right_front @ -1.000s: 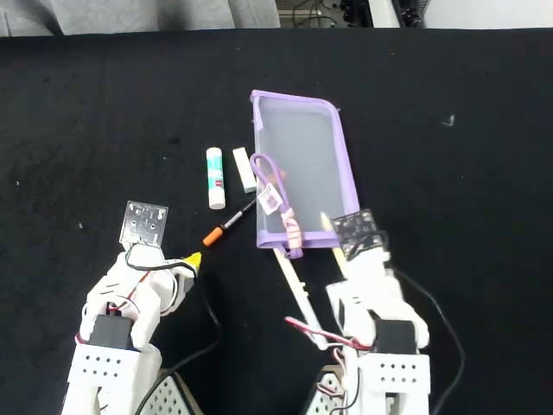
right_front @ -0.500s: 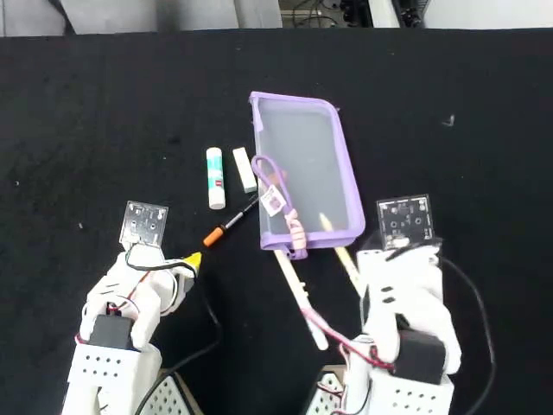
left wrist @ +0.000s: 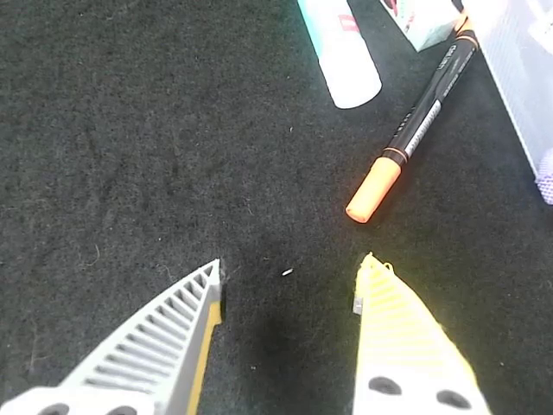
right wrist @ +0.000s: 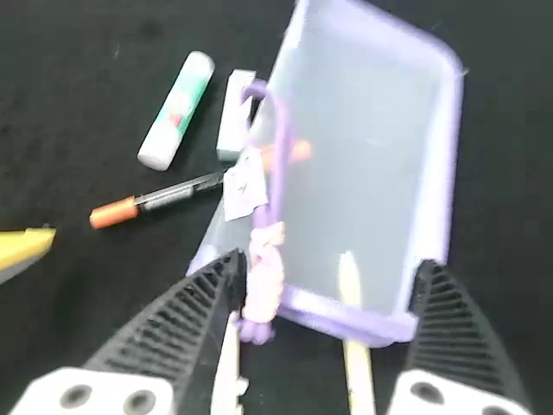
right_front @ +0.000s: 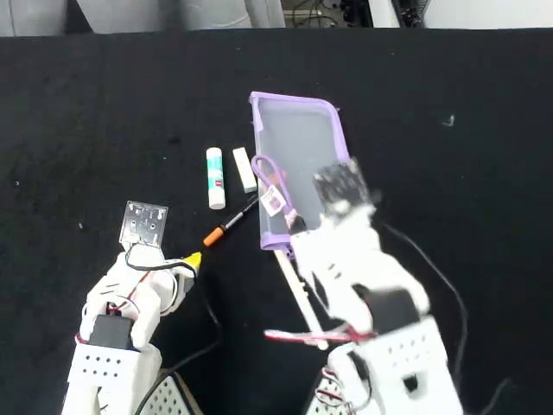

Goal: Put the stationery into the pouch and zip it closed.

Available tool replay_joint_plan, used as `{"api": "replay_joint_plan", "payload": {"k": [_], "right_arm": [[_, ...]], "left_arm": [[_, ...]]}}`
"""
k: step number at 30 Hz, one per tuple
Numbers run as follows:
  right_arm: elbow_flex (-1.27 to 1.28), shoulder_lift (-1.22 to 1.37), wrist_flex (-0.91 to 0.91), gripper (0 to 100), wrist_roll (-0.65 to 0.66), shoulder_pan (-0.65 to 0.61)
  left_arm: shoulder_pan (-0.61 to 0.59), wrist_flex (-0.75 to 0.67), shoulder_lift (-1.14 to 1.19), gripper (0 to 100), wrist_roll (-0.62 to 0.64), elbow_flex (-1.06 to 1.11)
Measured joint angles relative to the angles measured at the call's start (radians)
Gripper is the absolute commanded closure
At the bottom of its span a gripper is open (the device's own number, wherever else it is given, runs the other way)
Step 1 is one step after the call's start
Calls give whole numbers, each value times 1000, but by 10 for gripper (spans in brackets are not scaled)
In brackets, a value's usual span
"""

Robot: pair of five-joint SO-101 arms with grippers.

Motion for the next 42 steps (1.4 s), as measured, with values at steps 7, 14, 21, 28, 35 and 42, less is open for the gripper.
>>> {"api": "replay_joint_plan", "payload": {"k": [7, 14, 21, 28, 35, 42], "right_arm": [[-170, 400, -21, 721, 0, -71], [-192, 554, -43, 761, 2, -38], [-175, 643, -153, 779, 46, -37], [-175, 744, -212, 783, 46, -38], [-175, 769, -216, 783, 46, -37], [-175, 769, -216, 783, 48, 0]], "left_arm": [[0, 0, 0, 749, 0, 0], [0, 0, 0, 749, 0, 0], [0, 0, 0, 749, 0, 0], [0, 0, 0, 749, 0, 0], [0, 0, 0, 749, 0, 0], [0, 0, 0, 749, 0, 0]]}}
